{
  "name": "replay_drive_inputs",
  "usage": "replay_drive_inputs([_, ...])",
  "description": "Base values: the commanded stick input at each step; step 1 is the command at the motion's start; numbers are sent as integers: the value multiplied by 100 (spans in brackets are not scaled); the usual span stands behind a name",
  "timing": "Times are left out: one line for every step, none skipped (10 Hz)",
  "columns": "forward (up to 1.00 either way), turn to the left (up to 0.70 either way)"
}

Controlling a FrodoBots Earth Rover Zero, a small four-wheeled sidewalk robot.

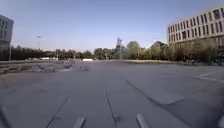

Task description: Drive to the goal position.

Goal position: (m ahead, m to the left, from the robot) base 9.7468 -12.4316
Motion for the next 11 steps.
replay_drive_inputs([60,0])
replay_drive_inputs([45,0])
replay_drive_inputs([45,0])
replay_drive_inputs([45,0])
replay_drive_inputs([45,0])
replay_drive_inputs([11,-4])
replay_drive_inputs([0,-45])
replay_drive_inputs([0,-45])
replay_drive_inputs([0,-45])
replay_drive_inputs([0,-45])
replay_drive_inputs([0,-45])
